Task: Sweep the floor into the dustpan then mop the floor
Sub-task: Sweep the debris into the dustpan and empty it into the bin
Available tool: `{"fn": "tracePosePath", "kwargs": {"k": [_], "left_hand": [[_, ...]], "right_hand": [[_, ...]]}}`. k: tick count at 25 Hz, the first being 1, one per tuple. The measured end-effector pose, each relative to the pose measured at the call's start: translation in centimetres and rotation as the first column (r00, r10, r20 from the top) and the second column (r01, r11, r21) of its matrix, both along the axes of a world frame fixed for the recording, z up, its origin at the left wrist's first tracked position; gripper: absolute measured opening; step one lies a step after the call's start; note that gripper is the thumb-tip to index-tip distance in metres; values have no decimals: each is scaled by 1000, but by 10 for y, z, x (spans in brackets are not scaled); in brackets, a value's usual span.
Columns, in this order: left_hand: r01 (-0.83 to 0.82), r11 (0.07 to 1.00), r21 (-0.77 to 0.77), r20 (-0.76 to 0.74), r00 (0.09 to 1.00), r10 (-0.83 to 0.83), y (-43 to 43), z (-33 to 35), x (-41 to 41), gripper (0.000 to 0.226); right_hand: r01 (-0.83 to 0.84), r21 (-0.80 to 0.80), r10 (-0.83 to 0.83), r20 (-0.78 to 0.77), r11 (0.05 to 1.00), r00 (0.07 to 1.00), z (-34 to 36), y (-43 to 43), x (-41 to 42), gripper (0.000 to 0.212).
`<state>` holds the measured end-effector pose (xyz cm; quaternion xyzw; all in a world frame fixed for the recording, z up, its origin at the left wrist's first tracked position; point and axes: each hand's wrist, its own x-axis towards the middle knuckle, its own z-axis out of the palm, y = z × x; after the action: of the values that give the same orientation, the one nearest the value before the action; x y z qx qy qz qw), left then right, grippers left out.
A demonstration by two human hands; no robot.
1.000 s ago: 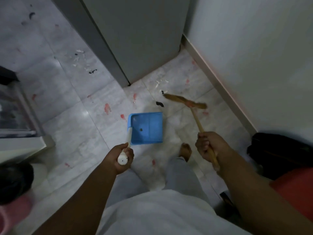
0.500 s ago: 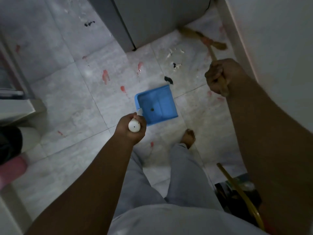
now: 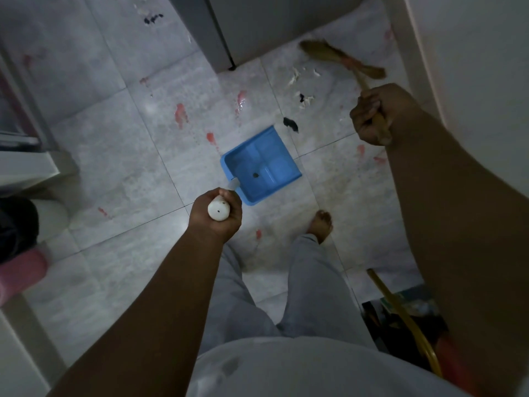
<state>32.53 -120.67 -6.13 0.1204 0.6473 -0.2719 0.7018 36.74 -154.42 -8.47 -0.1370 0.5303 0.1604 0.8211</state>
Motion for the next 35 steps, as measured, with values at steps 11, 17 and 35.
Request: {"fn": "tracePosePath", "kwargs": {"k": [11,17,35], "left_hand": [[-168,986,-14,43,985,168,0,-19,-28,47],[-71,997,-6,7,997,71,9,-11,-7,40],[-64,998,7,-24,998,64,32,-11,-19,52]], "right_hand": [[-135,-17,132,-130,991,983,-17,12,-23,30],[-179,45,184,-161,983,970,32,32,-81,29],[-453,-61,426,-252,889,869,31,69,-71,21]]}}
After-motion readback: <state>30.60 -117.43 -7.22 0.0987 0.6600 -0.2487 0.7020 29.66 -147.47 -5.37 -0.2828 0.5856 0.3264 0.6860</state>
